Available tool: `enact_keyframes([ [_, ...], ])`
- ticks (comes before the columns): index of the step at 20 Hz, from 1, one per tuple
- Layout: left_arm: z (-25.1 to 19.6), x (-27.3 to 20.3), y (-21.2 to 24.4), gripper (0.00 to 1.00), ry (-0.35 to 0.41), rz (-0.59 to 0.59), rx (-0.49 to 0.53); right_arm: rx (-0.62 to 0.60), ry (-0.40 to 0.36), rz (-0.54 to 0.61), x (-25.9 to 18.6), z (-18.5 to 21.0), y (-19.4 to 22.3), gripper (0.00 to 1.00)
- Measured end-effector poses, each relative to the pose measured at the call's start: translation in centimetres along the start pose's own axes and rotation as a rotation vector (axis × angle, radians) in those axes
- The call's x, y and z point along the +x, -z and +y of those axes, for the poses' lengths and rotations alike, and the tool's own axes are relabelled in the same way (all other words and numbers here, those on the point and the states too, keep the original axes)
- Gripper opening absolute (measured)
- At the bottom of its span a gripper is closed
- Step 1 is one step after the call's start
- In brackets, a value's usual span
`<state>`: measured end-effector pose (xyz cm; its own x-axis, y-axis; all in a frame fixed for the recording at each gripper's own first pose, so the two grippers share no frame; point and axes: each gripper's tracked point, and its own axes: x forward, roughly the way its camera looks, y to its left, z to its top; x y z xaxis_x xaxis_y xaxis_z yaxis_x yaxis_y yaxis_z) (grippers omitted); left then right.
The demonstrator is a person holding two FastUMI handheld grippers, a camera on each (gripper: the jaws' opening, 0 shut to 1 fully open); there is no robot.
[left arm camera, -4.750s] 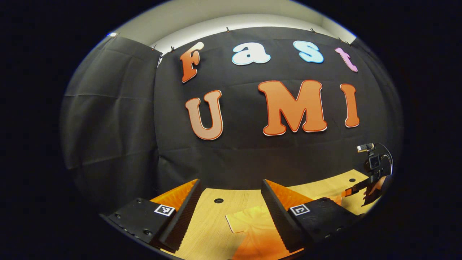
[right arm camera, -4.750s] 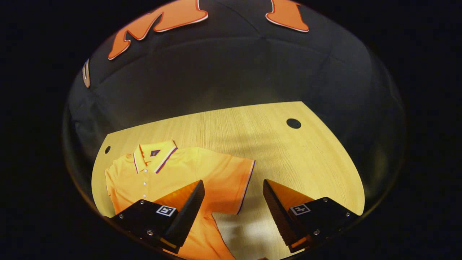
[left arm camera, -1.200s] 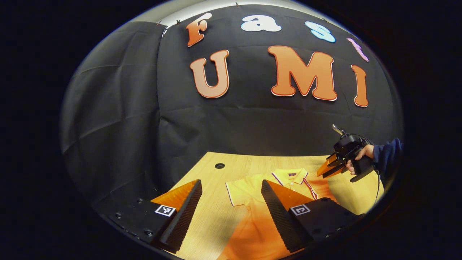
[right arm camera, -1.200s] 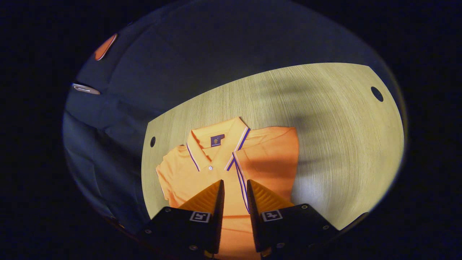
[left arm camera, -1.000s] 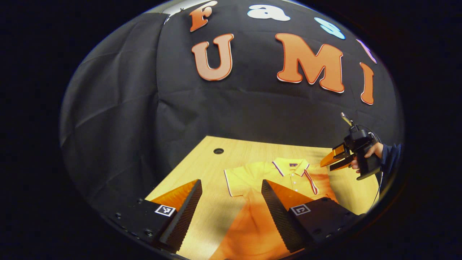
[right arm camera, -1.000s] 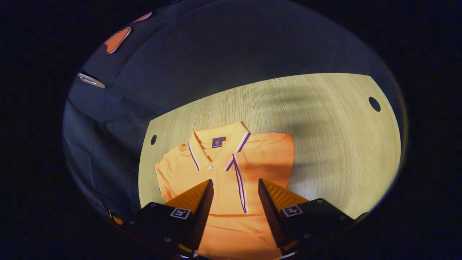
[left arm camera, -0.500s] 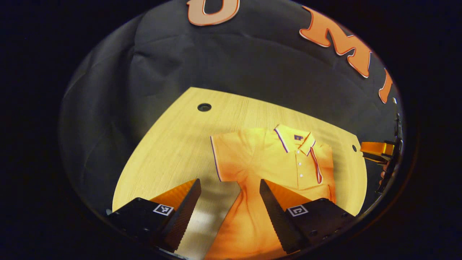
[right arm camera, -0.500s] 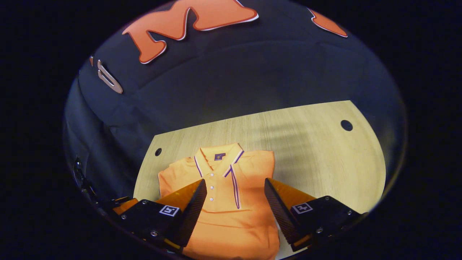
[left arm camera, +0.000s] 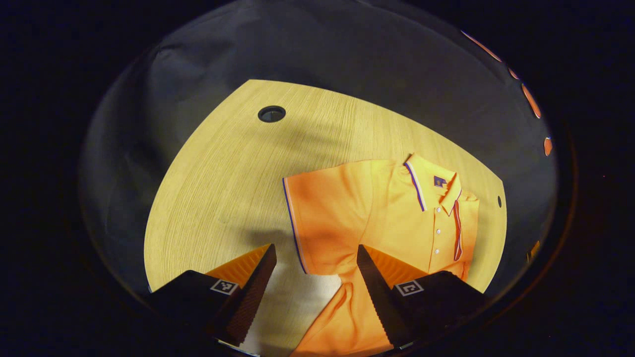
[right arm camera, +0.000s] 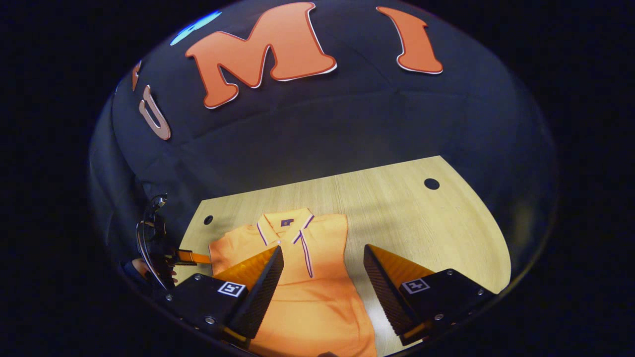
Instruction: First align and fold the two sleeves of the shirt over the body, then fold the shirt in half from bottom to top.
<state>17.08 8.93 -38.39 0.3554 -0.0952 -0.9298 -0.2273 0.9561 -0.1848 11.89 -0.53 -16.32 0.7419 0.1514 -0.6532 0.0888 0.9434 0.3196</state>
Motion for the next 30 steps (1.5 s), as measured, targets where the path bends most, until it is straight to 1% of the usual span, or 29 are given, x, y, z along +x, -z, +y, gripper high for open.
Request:
enact_keyframes([
  [1, 0.2, 0.5, -0.2, 0.98, -0.007, 0.020, -0.002, -0.003, 0.014, -0.011, -0.5, -0.2, -0.1, 0.98],
  [4, 1.1, 2.4, -0.9, 0.98, -0.033, 0.067, 0.009, 0.005, 0.024, -0.046, -2.0, -0.4, 0.0, 0.98],
  [8, 2.4, 4.9, -0.7, 0.98, -0.102, 0.153, 0.033, 0.009, 0.064, -0.055, -3.6, -1.5, 1.4, 0.98],
  [9, 2.4, 5.2, -0.7, 0.96, -0.110, 0.162, 0.039, 0.010, 0.074, -0.056, -3.8, -1.8, 1.6, 0.98],
  [10, 2.7, 5.4, -0.7, 0.94, -0.138, 0.171, 0.056, 0.015, 0.077, -0.058, -4.0, -1.9, 1.9, 0.98],
  [11, 2.5, 5.2, -1.3, 0.88, -0.137, 0.160, 0.073, 0.022, 0.078, -0.058, -4.1, -2.0, 2.1, 0.98],
  [12, 2.4, 5.4, -1.4, 0.87, -0.137, 0.156, 0.084, 0.029, 0.080, -0.055, -4.2, -2.2, 2.5, 0.98],
  [13, 1.7, 5.6, -1.5, 0.88, -0.131, 0.162, 0.108, 0.037, 0.080, -0.046, -4.1, -2.5, 2.8, 0.98],
  [14, 1.1, 5.4, -1.5, 0.76, -0.119, 0.177, 0.149, 0.043, 0.076, -0.046, -4.0, -2.8, 2.9, 0.99],
  [15, 0.9, 5.6, -1.3, 0.67, -0.111, 0.185, 0.175, 0.047, 0.073, -0.045, -4.0, -3.0, 3.0, 0.99],
  [16, 0.5, 5.6, -1.4, 0.57, -0.103, 0.189, 0.191, 0.048, 0.066, -0.049, -3.9, -3.2, 3.0, 0.99],
  [17, 0.3, 5.6, -1.4, 0.45, -0.094, 0.190, 0.207, 0.047, 0.064, -0.046, -4.0, -3.5, 3.1, 0.99],
  [18, 0.2, 5.9, -1.6, 0.36, -0.093, 0.179, 0.197, 0.047, 0.065, -0.047, -4.1, -4.1, 3.1, 0.99],
  [19, 0.2, 5.6, -1.7, 0.08, -0.095, 0.180, 0.183, 0.050, 0.066, -0.045, -4.2, -4.6, 3.1, 0.98],
  [20, 0.0, 5.7, -1.4, 0.08, -0.088, 0.178, 0.178, 0.057, 0.065, -0.050, -4.4, -5.1, 2.9, 0.99],
  [21, -0.6, 5.2, -1.3, 0.00, -0.060, 0.170, 0.159, 0.063, 0.065, -0.054, -4.7, -5.5, 2.8, 0.98],
  [24, -0.9, 3.7, -2.8, 0.01, -0.053, 0.109, 0.213, 0.078, 0.064, -0.059, -4.7, -6.6, 2.5, 0.98],
  [30, -6.9, 0.8, -3.9, 0.01, -0.015, 0.026, 0.327, 0.048, 0.038, -0.045, -4.2, -5.9, 2.8, 0.98],
])
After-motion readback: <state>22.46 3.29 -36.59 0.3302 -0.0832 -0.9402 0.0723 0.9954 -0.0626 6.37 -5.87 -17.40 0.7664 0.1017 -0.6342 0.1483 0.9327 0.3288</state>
